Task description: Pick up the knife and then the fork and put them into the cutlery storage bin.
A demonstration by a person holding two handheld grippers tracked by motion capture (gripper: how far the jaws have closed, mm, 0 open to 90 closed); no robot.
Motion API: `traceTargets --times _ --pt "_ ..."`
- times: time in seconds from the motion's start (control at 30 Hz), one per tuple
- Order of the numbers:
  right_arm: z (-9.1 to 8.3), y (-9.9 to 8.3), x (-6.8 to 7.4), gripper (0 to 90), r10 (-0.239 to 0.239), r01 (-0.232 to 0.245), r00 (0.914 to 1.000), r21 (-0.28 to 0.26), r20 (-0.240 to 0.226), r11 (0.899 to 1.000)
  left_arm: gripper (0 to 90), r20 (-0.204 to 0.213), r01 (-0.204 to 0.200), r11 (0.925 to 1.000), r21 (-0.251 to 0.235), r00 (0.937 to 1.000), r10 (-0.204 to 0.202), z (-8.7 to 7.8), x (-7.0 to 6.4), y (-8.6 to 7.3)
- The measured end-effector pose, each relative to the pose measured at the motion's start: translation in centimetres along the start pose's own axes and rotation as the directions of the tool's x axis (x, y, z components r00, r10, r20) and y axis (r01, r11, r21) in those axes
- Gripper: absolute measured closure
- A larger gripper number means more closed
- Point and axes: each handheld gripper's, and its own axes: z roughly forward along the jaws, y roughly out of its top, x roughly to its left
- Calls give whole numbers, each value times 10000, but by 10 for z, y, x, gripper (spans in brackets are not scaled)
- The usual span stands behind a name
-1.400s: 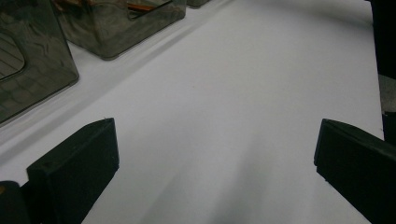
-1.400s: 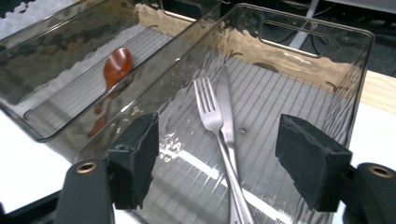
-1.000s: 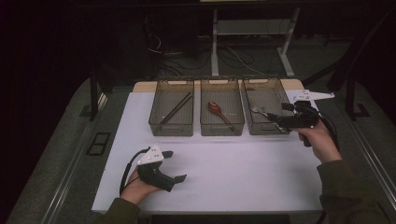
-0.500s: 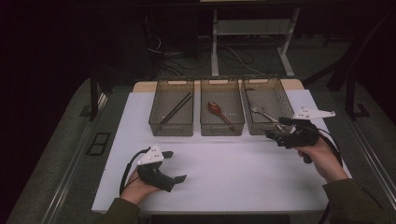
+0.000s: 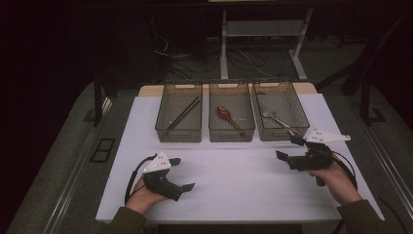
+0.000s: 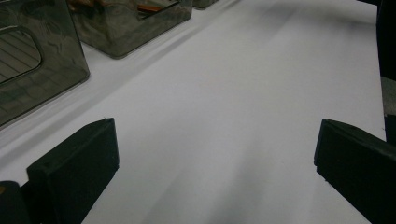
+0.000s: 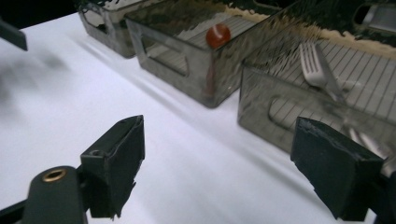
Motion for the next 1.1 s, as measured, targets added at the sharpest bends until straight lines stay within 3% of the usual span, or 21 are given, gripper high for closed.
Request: traceTargets --times 0.53,0.87,1.1 --pt "-10 -36 16 170 219 -207 9991 324 -362 9993 0 56 -101 9999 62 9999 101 1 -2 1" --pt "-10 -47 23 170 118 -95 9989 511 -454 9986 0 51 -103 9999 118 9999 103 1 -2 0" --pt "-10 -49 19 170 171 -149 9990 549 -405 9984 0 63 -147 9998 150 9999 146 1 -2 0"
